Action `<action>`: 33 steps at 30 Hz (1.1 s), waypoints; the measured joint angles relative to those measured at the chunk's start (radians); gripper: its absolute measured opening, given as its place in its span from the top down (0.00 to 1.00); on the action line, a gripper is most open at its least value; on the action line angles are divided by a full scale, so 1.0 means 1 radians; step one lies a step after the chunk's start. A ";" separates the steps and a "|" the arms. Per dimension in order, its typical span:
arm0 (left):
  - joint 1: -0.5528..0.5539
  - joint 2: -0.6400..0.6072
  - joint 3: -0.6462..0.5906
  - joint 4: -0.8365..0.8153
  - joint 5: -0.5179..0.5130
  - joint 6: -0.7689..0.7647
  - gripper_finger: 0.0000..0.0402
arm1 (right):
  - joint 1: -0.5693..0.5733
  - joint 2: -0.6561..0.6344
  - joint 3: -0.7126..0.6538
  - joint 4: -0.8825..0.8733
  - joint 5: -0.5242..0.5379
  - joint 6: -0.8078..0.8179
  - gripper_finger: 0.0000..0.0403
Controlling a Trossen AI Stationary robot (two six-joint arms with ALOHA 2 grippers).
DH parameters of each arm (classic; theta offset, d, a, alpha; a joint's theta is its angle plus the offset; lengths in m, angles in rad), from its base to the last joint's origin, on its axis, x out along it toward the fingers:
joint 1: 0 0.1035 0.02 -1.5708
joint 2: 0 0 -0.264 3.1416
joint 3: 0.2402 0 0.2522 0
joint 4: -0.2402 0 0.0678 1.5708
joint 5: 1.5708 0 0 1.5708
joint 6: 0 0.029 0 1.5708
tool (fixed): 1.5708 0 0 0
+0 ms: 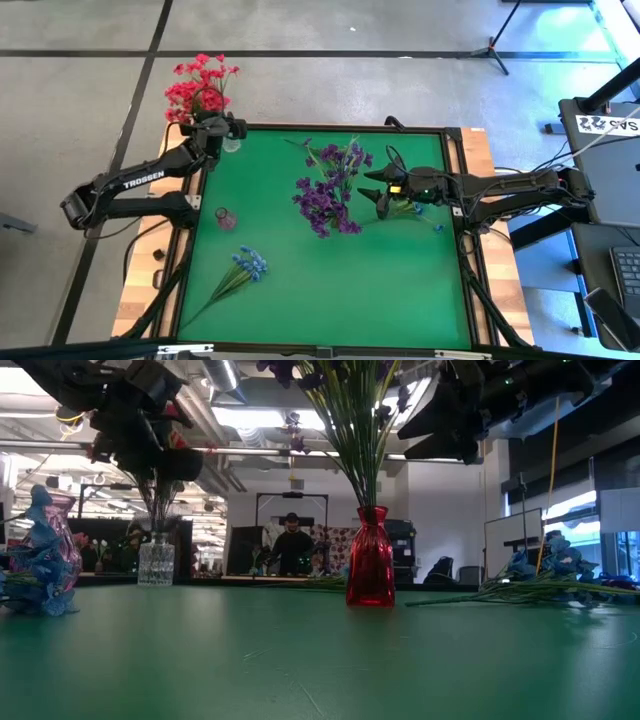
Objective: Sort flowers into vase by color
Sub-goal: Put the red flowers into the transparent vase
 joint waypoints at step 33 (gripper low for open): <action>0.093 0.006 0.190 -0.621 0.349 -0.332 0.54 | 0.000 0.000 0.000 -0.021 -0.002 0.069 0.36</action>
